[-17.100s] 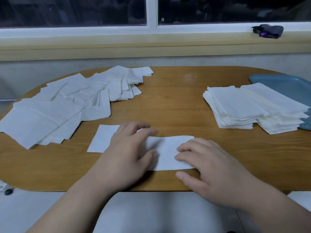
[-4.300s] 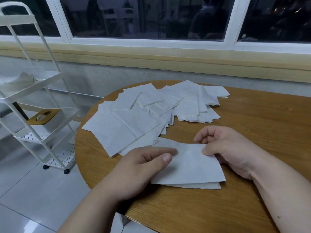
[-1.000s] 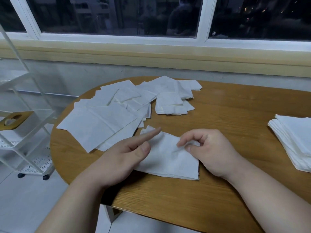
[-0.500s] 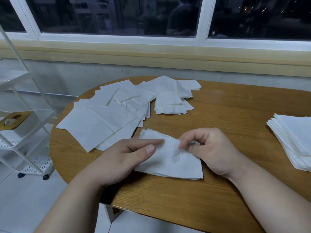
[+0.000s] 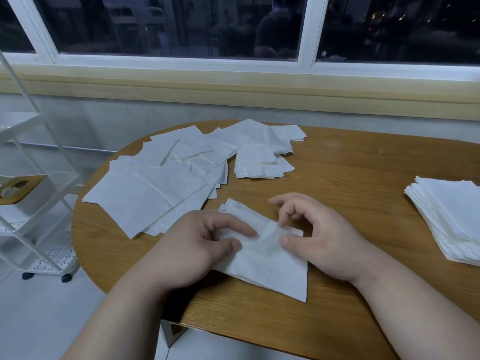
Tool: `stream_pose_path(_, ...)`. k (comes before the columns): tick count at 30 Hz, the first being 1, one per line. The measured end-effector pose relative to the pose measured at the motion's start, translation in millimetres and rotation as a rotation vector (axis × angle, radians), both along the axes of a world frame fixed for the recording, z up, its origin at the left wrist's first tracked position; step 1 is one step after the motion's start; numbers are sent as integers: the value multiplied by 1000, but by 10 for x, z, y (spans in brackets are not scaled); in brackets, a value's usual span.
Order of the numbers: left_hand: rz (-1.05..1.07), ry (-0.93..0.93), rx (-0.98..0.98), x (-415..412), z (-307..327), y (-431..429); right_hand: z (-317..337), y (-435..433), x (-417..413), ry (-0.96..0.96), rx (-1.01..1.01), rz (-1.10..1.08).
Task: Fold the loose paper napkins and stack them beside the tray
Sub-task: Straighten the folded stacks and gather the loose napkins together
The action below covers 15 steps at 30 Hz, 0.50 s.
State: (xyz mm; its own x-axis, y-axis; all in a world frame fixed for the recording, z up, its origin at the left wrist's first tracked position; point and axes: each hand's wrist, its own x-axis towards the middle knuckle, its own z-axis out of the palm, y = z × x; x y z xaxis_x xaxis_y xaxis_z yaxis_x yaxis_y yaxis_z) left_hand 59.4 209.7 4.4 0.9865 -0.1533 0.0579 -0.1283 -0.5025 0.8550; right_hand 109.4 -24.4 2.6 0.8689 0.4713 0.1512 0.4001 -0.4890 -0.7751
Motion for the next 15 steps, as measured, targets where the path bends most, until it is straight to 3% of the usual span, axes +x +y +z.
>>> stream_pose_path(3,-22,9,-120,20,90,-109,101,-54,-91,166,63,91)
stream_pose_path(5,-46,29,-162,57,136,-203,182,-108,-166,179,33,95)
stream_pose_path(11,38,22,-327,188,206,-659,356,-618,-341,169,157,-216)
stream_pose_path(15,-5,-103,-157,225,169,-1008,466,-1204,-421,141,343,-492)
